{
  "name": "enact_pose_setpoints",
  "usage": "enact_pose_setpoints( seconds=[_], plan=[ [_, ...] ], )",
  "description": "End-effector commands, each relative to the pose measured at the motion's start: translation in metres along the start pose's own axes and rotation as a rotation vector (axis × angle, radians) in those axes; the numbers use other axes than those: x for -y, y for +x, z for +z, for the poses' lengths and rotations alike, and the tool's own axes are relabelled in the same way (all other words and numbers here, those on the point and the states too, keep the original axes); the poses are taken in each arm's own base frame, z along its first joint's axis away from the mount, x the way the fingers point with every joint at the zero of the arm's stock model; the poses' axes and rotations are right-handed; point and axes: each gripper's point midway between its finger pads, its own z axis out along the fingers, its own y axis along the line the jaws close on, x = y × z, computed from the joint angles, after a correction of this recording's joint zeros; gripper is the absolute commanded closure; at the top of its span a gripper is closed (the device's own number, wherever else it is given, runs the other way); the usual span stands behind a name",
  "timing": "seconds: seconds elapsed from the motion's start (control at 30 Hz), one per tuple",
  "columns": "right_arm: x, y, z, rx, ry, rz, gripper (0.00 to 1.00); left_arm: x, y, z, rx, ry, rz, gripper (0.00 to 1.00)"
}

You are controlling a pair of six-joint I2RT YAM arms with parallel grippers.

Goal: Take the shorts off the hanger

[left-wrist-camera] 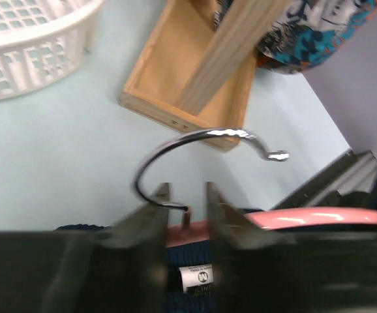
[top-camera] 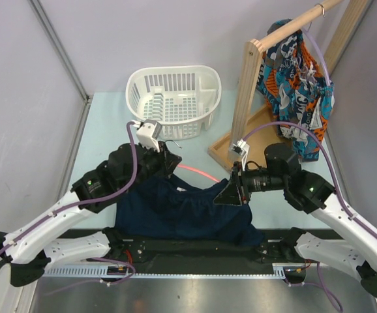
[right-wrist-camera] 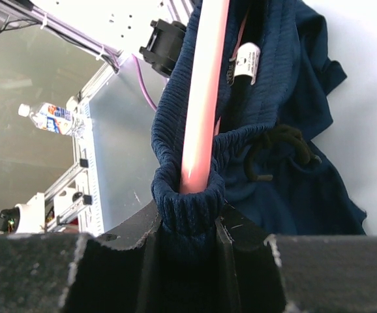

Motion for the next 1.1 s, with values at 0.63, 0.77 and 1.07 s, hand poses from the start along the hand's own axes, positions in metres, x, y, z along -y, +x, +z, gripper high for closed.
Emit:
enact_pose_setpoints(
  seconds=[0.63,0.77,1.07],
  plan=[
    [0.067,-0.023,-0.076,0.483,0.582,0.445,0.00,-0.072,-0.108,-0.061,0.487,-0.438,-0.003,1.00],
    [0.045,-0.046,-0.055,0.492,0.440,0.431,0.00,-0.082,-0.104,-0.065,0.515,-0.482,-0.025,1.00],
    [0.020,-0.095,0.008,0.492,0.504,0.343,0.00,-0.108,-0.088,-0.067,0.515,-0.617,0.001,1.00]
  ],
)
